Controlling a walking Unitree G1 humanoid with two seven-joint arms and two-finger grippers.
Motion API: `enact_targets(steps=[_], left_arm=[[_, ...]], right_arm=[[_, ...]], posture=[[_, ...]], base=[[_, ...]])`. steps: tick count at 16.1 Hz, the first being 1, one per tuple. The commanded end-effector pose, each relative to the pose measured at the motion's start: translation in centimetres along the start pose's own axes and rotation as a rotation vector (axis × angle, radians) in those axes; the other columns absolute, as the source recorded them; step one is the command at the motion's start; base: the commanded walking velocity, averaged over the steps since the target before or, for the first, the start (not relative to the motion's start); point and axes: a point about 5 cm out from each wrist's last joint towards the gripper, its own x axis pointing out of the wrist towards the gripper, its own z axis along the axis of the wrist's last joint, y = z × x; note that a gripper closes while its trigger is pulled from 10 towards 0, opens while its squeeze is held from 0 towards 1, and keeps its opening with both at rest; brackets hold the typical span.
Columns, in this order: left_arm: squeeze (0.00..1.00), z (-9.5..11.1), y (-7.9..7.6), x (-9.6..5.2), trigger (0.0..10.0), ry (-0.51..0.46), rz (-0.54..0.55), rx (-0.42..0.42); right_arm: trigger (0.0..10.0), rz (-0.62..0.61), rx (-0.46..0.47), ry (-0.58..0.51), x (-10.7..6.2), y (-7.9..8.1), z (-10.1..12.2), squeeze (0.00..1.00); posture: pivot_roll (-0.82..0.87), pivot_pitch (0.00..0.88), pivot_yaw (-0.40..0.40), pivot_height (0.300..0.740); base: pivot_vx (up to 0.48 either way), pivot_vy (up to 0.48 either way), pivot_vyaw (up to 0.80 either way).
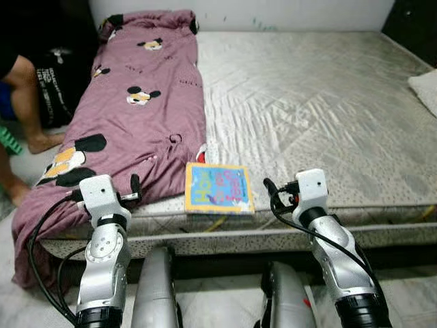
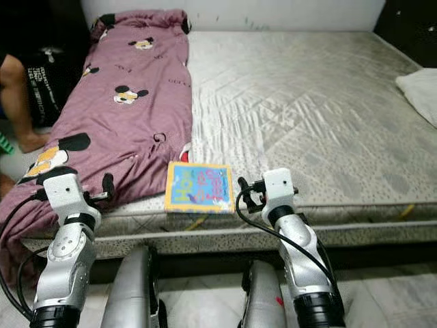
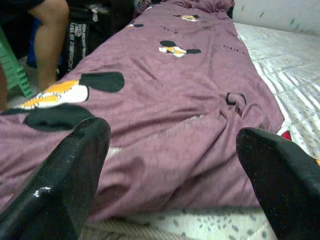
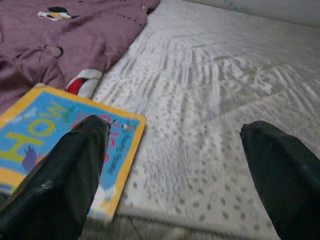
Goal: Clean up the room
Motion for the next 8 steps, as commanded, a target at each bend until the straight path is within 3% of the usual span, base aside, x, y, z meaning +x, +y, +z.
enact_targets(steps=[1, 2, 7, 8], left_arm=[[0.00, 0.6, -0.3, 0.4, 10.0, -0.020, -0.023, -0.007], [0.00, 0.7, -0.2, 0.9, 10.0, -0.016, -0.015, -0.009], [0.00, 1.3, 0.2, 1.7, 10.0, -0.045, 0.037, -0.018], [0.00, 1.2, 0.3, 1.8, 10.0, -0.037, 0.050, -0.028]], right_arm=[[10.0, -0.023, 0.003, -0.009, -0.1, -0.5, 0.3, 0.00], [10.0, -0.035, 0.005, -0.006, -0.3, -1.0, 0.3, 0.00], [10.0, -0.049, -0.004, 0.009, -0.5, -1.5, 0.0, 0.00], [10.0, -0.050, -0.008, 0.010, -0.5, -1.6, 0.0, 0.00]], posture=[[-0.06, 0.000, 0.005, 0.541], [-0.06, 0.000, 0.005, 0.541], [-0.07, 0.004, 0.005, 0.541], [-0.08, 0.006, 0.003, 0.541]], base=[[0.000, 0.000, 0.00], [0.000, 0.000, 0.00], [0.000, 0.000, -0.76], [0.000, 0.000, 0.00]])
